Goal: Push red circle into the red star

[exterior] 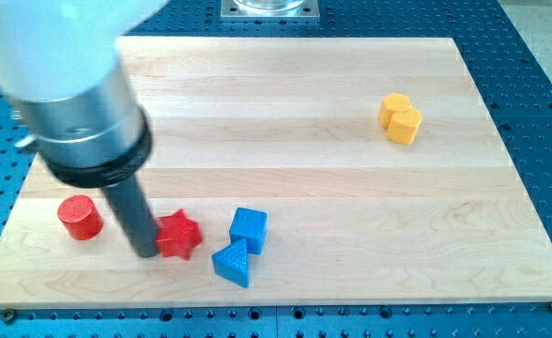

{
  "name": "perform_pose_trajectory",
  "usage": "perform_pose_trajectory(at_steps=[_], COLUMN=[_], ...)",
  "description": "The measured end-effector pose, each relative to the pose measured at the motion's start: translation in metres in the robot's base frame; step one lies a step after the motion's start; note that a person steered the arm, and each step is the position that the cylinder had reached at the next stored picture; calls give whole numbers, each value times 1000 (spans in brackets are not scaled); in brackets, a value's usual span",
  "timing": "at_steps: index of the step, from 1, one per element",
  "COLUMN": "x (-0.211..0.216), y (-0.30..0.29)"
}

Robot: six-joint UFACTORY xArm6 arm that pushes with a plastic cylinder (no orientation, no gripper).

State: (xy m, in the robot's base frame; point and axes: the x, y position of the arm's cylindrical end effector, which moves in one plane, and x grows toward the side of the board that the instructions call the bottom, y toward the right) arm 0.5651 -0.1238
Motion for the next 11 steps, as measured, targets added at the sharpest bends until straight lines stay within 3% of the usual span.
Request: perform_pose_trajectory(at_steps=[1,2,3,4,6,8,11], x=[6,29,12,-27,-29,-66,-56], y=[-18,-118,-179,-111,-26,-34,-19])
